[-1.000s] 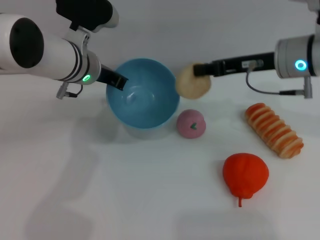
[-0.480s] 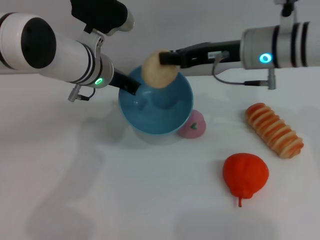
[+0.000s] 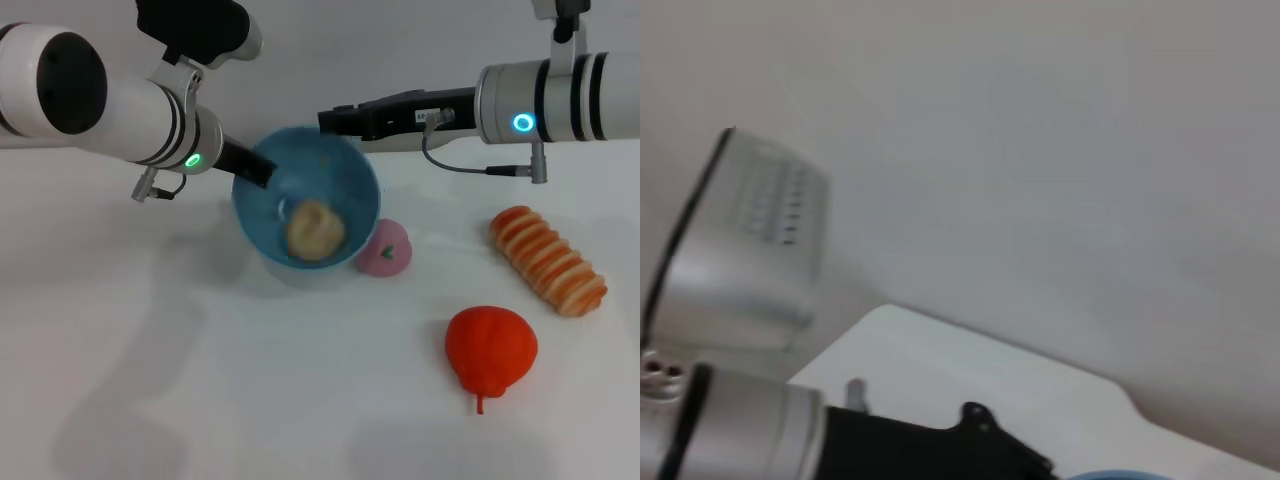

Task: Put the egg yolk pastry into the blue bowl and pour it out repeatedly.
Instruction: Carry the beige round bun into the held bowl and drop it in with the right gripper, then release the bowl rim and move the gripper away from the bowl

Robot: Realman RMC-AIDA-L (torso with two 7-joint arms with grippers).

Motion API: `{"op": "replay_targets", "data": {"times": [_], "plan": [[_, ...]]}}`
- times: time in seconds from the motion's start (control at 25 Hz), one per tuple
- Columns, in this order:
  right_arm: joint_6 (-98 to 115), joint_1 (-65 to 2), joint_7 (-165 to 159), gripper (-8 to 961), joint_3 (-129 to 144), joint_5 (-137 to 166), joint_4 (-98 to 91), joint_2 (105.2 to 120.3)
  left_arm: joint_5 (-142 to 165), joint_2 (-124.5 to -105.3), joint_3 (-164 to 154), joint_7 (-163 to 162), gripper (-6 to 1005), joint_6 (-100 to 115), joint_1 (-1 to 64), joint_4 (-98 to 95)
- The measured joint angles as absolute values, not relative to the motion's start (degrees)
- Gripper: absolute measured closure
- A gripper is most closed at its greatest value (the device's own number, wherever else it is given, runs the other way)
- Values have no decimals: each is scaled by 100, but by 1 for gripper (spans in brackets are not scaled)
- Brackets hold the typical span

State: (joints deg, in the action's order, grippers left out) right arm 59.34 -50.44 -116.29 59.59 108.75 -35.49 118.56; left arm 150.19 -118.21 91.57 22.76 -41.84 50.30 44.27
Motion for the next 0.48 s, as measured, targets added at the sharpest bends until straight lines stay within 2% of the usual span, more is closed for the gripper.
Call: {"op": "replay_targets", "data": {"times": [0.2, 0.32, 0.48], "plan": [[5905, -4928, -11605, 872, 5955, 10889, -3606, 11857, 15049, -11811, 9165, 2275, 999, -4187, 5030, 4420], [5777, -4706, -11588, 643, 5911, 10874, -3834, 11855, 15082, -11782, 9230, 2290, 999, -4325, 5026, 4447], [5546, -4231, -11620, 545, 5866, 10779, -4186, 11856, 15333, -11735, 9781, 2323, 999, -4963, 5036, 4584]]}}
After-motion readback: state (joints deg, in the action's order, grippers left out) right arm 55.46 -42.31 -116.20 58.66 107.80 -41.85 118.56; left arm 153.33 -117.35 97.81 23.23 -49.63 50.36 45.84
